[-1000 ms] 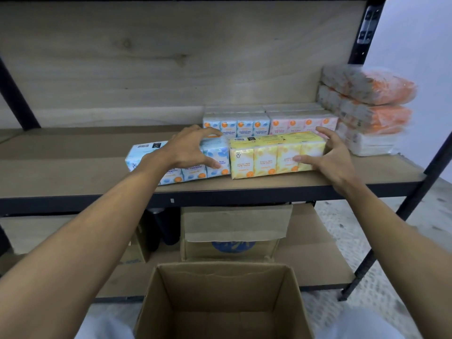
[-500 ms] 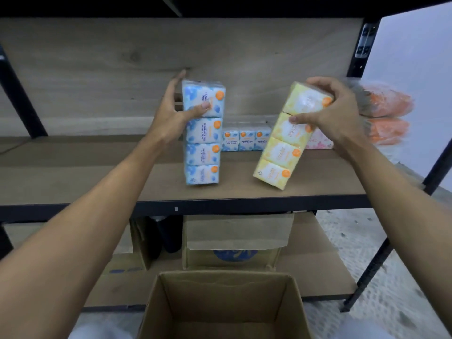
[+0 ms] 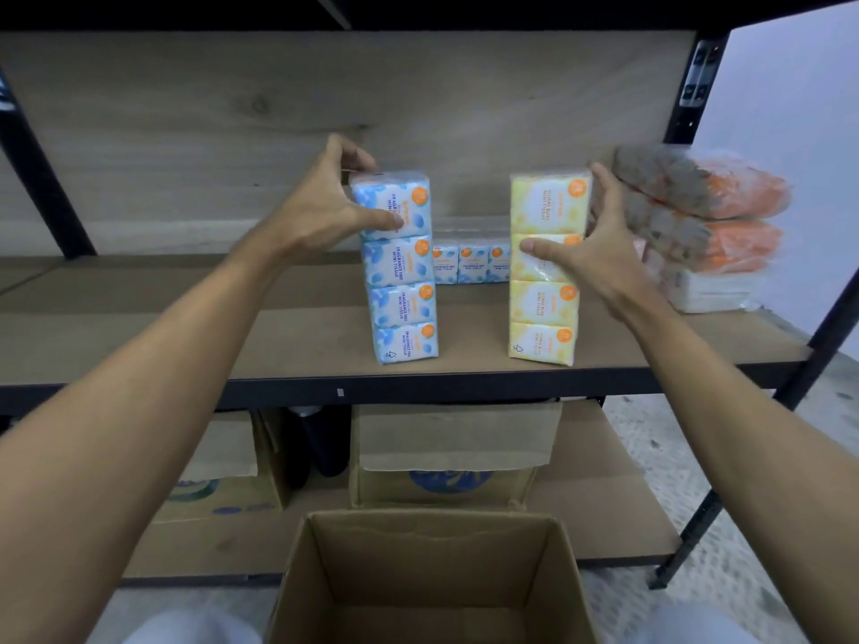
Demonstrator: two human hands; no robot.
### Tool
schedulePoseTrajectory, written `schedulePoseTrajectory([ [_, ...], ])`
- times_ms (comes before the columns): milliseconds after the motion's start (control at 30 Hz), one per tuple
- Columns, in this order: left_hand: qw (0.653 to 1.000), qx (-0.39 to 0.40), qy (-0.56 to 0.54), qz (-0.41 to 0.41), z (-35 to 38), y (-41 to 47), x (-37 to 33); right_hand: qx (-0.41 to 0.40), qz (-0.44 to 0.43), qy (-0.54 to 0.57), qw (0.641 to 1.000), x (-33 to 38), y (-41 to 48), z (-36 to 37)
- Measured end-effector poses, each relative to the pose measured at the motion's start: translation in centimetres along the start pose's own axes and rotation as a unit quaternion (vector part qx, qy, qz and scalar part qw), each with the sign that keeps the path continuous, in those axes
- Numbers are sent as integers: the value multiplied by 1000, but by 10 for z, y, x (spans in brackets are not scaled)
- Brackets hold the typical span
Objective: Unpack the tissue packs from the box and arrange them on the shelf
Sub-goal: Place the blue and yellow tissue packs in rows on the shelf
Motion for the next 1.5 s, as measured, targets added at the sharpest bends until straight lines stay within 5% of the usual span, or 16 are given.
schedulePoseTrajectory([
  [167, 967, 119, 224, -26, 4, 14, -29, -34, 34, 38, 998, -17, -24, 9],
  [367, 964, 121, 237, -11, 21, 15, -36, -25, 31, 20, 999, -28, -40, 15],
  [533, 979, 102, 178, 19, 13, 7, -32, -10, 24, -6, 1000, -21, -28, 9],
  [700, 999, 4, 33, 1, -3, -8, -13, 47, -4, -108, 993, -8, -11, 4],
  [1000, 971, -167, -167, -46, -13, -60, 63, 177, -40, -261, 948, -6, 7, -5],
  [1500, 980, -119, -88, -132, -36, -96, 127, 265, -65, -388, 880, -35, -6, 16],
])
Point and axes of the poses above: each hand's wrist, its own y-axis towards the middle knuckle, its own z-axis out of the palm, x = y × z, the point moved 2 cm from there along y, towards the middle knuckle, and after that the axes turned 12 degrees about -y, right-handed, at the moved point
